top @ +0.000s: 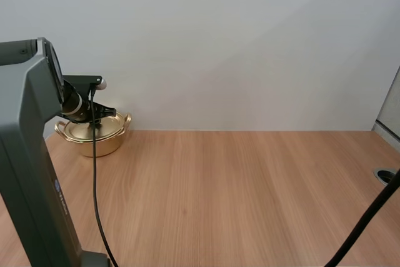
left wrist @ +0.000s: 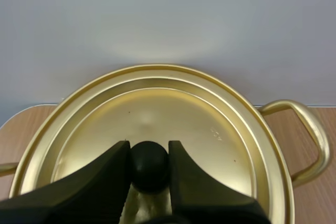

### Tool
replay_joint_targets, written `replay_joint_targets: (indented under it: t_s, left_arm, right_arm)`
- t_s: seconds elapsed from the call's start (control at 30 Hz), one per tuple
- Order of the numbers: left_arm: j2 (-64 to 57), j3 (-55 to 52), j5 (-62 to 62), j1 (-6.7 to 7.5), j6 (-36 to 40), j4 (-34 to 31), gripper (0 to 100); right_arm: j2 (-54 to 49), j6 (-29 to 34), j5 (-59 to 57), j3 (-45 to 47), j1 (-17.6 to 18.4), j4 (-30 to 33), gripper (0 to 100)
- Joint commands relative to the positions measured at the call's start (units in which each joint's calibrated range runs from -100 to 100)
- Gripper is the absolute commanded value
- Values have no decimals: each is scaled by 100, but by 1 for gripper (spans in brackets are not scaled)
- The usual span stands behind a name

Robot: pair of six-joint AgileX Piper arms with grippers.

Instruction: Open the pot, put the car inside, and close it

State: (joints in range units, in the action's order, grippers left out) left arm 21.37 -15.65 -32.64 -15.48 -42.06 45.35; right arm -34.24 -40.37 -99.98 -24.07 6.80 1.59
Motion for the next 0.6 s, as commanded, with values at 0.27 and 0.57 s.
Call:
replay_joint_targets:
  t_s: [0.27,0.57]
  left_arm:
    - [-2,3,-870,1,-248,186,36]
    - [-457,16,-851,1,-237,431,100]
  right_arm:
    - [11,-5,-2,-5,2,-5,0]
    - [11,-16,-2,-5,2,-44,0]
